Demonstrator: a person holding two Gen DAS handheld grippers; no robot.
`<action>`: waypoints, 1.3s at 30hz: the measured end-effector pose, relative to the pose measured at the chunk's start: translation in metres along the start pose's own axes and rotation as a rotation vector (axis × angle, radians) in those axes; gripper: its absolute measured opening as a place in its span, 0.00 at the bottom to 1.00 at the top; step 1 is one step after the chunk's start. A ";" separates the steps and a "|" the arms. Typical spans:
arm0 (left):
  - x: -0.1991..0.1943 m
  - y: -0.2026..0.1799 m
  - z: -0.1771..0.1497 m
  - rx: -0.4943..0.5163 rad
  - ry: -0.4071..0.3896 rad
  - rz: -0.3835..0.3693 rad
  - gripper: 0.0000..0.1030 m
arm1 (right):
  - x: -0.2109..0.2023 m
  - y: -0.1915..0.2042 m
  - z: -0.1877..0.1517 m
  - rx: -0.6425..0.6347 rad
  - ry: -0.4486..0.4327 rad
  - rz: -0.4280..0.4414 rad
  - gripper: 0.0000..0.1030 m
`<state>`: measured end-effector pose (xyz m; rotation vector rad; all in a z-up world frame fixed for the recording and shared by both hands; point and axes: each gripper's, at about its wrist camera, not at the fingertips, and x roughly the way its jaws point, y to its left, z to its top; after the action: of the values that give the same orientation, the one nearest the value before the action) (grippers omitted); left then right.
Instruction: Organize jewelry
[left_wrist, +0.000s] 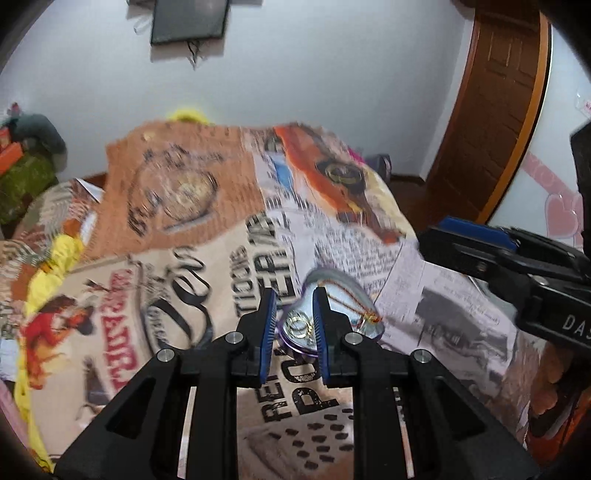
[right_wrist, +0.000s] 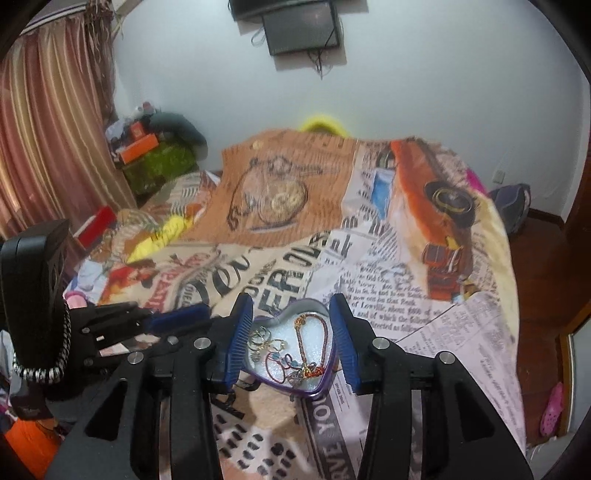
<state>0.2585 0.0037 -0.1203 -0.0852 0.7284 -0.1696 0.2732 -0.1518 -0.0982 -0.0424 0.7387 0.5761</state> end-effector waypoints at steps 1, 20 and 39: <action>-0.013 0.000 0.004 -0.003 -0.025 0.010 0.18 | -0.007 0.001 0.001 0.001 -0.013 0.000 0.38; -0.265 -0.055 -0.009 0.074 -0.605 0.076 0.44 | -0.240 0.086 -0.013 -0.082 -0.550 -0.088 0.39; -0.293 -0.050 -0.065 0.001 -0.615 0.149 0.97 | -0.262 0.125 -0.059 -0.087 -0.623 -0.284 1.00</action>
<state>-0.0061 0.0069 0.0298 -0.0759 0.1199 0.0031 0.0172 -0.1863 0.0474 -0.0442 0.0963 0.3181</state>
